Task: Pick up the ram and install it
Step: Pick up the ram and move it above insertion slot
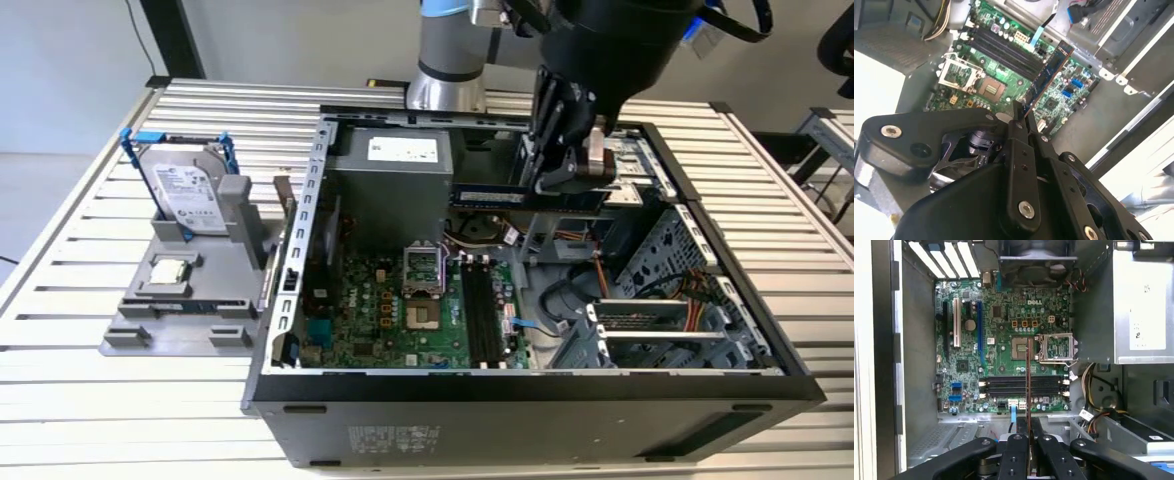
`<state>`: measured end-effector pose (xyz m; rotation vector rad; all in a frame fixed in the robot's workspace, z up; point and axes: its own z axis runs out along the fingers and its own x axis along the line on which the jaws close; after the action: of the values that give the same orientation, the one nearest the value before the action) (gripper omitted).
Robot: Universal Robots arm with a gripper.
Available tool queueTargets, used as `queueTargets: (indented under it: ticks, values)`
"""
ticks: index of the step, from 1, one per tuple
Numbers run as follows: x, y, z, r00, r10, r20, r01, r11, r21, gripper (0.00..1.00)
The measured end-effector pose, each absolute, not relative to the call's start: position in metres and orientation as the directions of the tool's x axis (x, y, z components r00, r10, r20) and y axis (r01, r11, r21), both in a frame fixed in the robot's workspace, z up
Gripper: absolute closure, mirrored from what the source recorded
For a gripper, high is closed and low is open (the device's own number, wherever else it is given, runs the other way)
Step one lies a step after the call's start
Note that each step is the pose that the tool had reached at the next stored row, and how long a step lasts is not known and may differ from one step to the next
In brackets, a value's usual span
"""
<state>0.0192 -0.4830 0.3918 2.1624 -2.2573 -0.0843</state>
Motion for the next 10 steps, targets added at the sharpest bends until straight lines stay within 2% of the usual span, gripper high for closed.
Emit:
queueTargets:
  ticks: [6,10]
  values:
    - [0.031,-0.482,0.392,-0.044,-0.999,-0.027,-0.998,0.042,0.049,1.0]
    - [0.032,-0.472,0.392,-0.044,-0.999,-0.027,-0.998,0.042,0.049,1.0]
